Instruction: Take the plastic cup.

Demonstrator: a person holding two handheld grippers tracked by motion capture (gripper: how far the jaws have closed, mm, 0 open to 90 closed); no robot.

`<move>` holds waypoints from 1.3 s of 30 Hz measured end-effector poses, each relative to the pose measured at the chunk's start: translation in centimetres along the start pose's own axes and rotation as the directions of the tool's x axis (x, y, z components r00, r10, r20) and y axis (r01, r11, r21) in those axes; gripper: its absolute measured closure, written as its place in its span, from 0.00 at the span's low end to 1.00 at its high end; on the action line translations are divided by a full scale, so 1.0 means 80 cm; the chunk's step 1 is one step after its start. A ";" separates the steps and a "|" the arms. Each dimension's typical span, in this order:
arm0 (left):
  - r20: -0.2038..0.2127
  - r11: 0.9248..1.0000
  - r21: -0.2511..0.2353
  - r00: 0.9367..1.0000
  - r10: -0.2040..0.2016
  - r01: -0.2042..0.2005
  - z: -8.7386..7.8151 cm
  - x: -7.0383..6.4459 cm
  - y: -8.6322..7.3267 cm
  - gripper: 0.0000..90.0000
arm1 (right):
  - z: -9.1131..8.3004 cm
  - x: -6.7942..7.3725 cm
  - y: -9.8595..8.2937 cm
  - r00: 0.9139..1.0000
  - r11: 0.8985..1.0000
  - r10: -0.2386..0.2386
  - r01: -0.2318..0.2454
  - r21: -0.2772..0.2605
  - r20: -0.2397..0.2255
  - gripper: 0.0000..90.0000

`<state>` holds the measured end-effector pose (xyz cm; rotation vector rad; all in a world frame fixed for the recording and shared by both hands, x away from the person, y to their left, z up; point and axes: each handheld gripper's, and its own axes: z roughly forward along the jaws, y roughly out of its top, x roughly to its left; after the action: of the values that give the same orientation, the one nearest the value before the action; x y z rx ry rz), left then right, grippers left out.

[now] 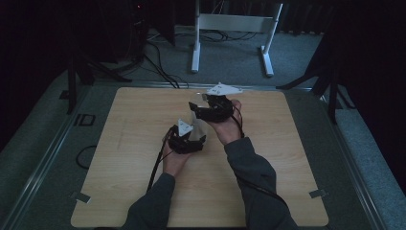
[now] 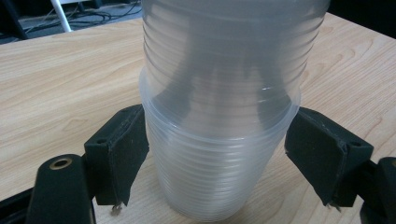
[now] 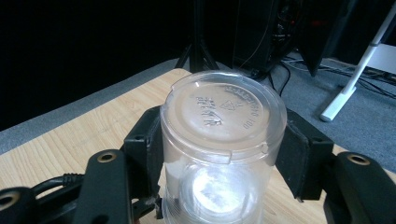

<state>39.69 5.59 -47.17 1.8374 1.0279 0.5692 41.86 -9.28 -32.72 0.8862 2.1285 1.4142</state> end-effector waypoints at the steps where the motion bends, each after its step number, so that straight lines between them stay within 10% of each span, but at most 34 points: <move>1: 0.000 1.000 0.000 1.000 -0.002 0.002 0.000 0.000 0.000 0.24 | -0.001 0.000 0.001 1.000 1.000 -0.001 0.001 -0.002 -0.001 0.44; 39: -0.016 1.000 -0.024 1.000 0.000 0.000 -0.012 -0.002 -0.004 0.20 | -0.037 -0.011 0.025 1.000 0.998 0.017 -0.017 -0.057 0.006 0.44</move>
<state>38.73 6.00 -46.99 1.8143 1.0279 0.5950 41.05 -11.26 -29.69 0.8880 2.0701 1.4713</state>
